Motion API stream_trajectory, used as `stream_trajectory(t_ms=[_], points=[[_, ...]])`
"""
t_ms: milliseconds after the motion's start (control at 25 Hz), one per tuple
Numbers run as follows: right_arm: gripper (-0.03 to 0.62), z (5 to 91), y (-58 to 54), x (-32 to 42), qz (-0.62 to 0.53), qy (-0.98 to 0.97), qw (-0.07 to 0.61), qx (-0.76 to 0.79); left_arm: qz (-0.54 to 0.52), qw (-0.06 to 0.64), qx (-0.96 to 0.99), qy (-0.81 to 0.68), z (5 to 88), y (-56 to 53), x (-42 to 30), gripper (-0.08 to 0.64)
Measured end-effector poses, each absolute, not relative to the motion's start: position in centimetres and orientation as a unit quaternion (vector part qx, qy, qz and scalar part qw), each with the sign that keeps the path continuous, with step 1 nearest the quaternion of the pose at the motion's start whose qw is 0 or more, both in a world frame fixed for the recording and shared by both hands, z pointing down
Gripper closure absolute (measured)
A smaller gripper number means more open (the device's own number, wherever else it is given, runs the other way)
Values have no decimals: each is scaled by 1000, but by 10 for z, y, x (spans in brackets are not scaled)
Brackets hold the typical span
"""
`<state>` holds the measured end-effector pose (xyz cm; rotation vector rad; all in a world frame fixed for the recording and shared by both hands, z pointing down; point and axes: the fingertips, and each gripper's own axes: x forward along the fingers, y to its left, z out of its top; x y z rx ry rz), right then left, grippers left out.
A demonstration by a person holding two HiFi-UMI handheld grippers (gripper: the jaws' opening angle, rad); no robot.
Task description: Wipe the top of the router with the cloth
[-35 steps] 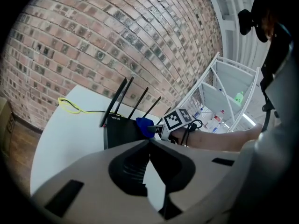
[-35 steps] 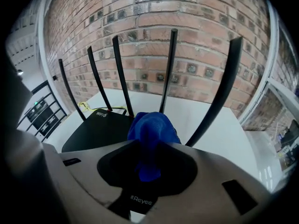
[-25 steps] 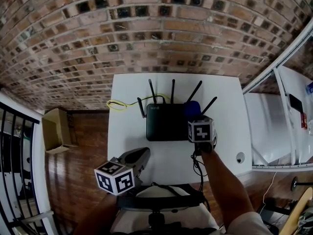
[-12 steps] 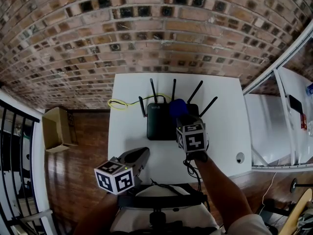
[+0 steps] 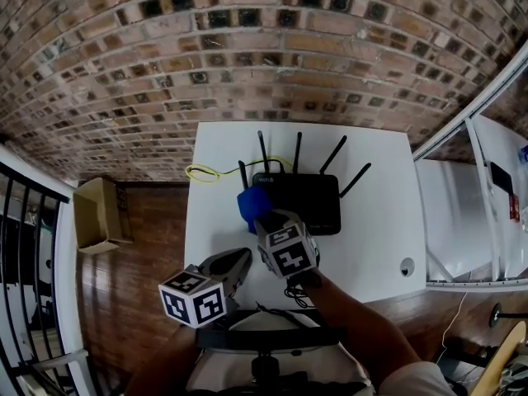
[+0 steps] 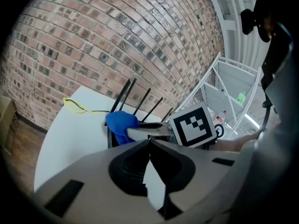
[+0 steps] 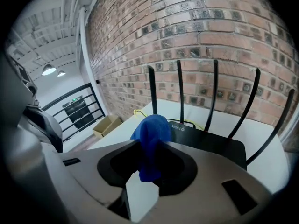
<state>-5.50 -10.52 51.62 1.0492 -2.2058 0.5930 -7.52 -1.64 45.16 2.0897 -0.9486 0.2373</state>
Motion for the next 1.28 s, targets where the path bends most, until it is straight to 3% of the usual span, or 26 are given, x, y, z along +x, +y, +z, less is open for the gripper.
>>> stream_trajectory(t_ms=[360,1280], points=[[465,558,-84,-55,259,-815,345,387,91,407,826,-380,454,-15,-80,531],[463,563,-87,-5,264,-793,329,441,103,406,833,-362,458,-19,-65,531]])
